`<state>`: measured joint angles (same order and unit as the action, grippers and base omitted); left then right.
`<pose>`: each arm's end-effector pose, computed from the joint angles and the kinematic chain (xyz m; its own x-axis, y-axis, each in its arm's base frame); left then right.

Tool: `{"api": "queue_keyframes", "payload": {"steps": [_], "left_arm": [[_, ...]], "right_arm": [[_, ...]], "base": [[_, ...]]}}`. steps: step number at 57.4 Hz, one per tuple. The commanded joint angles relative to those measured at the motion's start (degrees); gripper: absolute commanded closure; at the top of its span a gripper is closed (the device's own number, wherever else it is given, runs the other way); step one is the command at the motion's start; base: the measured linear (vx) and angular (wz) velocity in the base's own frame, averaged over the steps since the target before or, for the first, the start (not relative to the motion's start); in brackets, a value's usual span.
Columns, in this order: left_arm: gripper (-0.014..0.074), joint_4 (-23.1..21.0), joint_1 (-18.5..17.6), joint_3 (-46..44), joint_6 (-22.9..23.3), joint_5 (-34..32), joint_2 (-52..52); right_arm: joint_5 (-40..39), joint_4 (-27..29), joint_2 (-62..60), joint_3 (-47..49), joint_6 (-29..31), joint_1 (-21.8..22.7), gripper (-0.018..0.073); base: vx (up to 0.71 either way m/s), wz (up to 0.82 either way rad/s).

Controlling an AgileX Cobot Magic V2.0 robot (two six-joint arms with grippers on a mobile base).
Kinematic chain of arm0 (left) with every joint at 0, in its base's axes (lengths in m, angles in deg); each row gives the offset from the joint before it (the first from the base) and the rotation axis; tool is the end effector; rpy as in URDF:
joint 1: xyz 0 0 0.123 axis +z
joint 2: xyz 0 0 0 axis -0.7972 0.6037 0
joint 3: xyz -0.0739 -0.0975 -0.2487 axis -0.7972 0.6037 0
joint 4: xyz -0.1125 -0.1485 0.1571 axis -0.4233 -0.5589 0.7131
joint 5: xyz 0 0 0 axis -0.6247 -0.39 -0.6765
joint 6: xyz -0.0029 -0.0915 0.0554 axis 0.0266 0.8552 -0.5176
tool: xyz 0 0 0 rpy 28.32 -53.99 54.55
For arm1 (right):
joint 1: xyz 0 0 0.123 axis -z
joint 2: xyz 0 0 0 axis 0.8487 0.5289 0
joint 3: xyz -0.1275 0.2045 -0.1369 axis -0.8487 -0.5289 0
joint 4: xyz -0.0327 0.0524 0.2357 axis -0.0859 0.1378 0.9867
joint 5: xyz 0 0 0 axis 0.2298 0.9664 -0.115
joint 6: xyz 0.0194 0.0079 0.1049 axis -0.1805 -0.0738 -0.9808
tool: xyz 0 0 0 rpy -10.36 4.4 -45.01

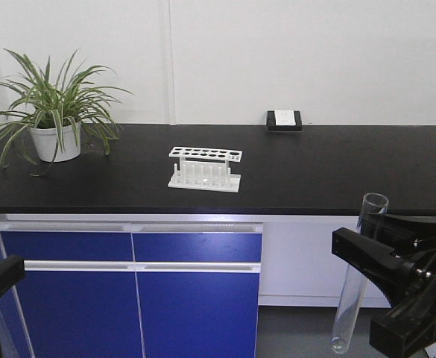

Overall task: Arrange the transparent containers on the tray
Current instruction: 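Drive the base away from the rack holding both tubes upright, then drive the base past the sink to the yellow tray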

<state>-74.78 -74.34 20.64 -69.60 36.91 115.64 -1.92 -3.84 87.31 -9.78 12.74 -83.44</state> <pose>0.1656 -0.0650 0.3415 -0.1369 0.0225 -0.9903 0.3623 0.9316 -0.0289 0.1717 0.1001 0.3743 -0.0993 -0.1051 -0.9895 -0.5701 0.8210 -0.0300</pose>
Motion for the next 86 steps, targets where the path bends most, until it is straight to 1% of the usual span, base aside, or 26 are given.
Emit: {"api": "queue_keyframes", "payload": {"steps": [1,24,41,60,86], "left_arm": [[0.0514,-0.5,-0.3,-1.9,0.1,-5.1,-0.6],[0.0514,-0.5,-0.3,-1.9,0.1,-5.1,-0.6],[0.0514,-0.5,-0.3,-1.9,0.1,-5.1,-0.6],[0.0514,-0.5,-0.3,-1.9,0.1,-5.1,-0.6],[0.0514,-0.5,-0.3,-1.9,0.1,-5.1,-0.6]], "right_arm": [[-3.8,0.4,-0.4,2.1,0.4,0.3,0.0457],[-3.8,0.4,-0.4,2.1,0.4,0.3,0.0457],[-3.8,0.4,-0.4,2.1,0.4,0.3,0.0457],[-3.8,0.4,-0.4,2.1,0.4,0.3,0.0457],[-3.8,0.4,-0.4,2.1,0.4,0.3,0.0457]], "base": [[-0.25,0.04],[-0.20,0.09],[-0.10,0.27],[-0.06,0.47],[-0.02,0.63]]}}
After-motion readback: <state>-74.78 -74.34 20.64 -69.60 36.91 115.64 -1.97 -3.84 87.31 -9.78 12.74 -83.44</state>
